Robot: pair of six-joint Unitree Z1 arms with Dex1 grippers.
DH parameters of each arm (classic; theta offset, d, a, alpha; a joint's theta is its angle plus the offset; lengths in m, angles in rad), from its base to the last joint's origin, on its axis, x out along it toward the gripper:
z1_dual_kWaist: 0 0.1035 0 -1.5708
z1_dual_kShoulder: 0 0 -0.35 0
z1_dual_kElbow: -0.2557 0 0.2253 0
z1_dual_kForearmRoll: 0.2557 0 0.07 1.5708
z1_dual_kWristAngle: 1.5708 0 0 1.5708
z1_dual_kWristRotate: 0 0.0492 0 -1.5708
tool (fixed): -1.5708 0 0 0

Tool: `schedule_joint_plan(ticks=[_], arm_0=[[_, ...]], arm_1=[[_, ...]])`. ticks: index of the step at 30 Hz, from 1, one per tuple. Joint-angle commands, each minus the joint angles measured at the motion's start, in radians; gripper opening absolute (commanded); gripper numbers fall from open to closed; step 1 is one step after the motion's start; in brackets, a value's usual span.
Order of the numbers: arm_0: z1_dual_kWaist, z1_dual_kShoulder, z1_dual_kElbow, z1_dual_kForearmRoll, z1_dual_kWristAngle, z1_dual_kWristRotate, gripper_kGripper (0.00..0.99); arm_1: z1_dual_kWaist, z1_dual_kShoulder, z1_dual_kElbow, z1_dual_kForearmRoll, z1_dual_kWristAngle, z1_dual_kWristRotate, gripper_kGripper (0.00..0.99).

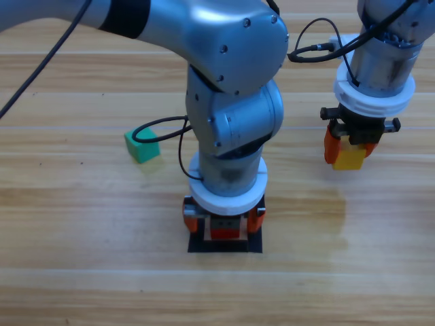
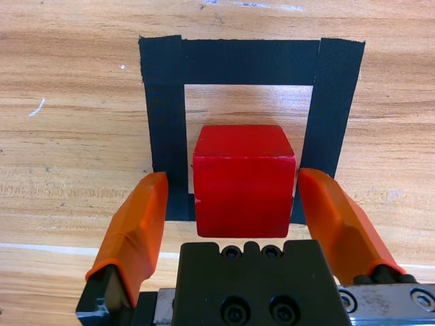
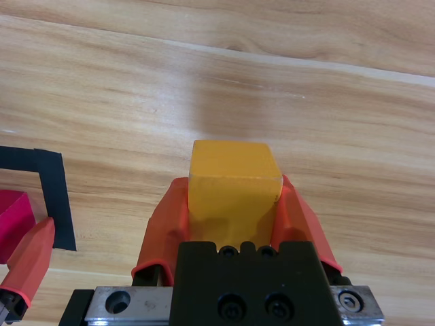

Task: Stack the blocks in the rectangular block: red at the bottom, yellow in the middle, green on top

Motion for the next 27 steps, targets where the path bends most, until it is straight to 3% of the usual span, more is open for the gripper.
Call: schedule_joint_plan(ticks=[1, 6, 12, 15, 22, 25, 27], arm_0=[[0.022, -0.022, 0.024, -0.007, 0.008, -0.018, 0.888], [0.022, -0.146, 0.01, -0.002, 0.044, -0.001, 0.946], [0.022, -0.436, 0.095, 0.001, 0.099, 0.044, 0.957], [0.025, -0.612, 0.205, -0.001, 0.143, 0.083, 0.963], [0.128, -0.902, 0.38, -0.001, 0.145, 0.398, 0.96], [0.166, -0.983, 0.44, -0.004, 0.163, 0.455, 0.99], [0.166, -1.097, 0.572, -0.097, 0.185, 0.485, 0.99]], arm_1=[[-0.029, -0.107, 0.038, -0.035, -0.001, -0.006, 0.0], [-0.02, -0.15, 0.058, -0.033, -0.008, 0.011, 0.0], [0.028, -0.168, 0.058, -0.004, -0.03, 0.077, 0.0], [0.068, -0.155, 0.057, 0.007, -0.034, 0.123, 0.0], [0.192, -0.125, 0.002, 0.027, -0.028, 0.219, 0.0], [0.241, -0.087, -0.05, 0.046, -0.021, 0.239, 0.0], [0.273, -0.053, -0.09, 0.059, -0.019, 0.256, 0.0]])
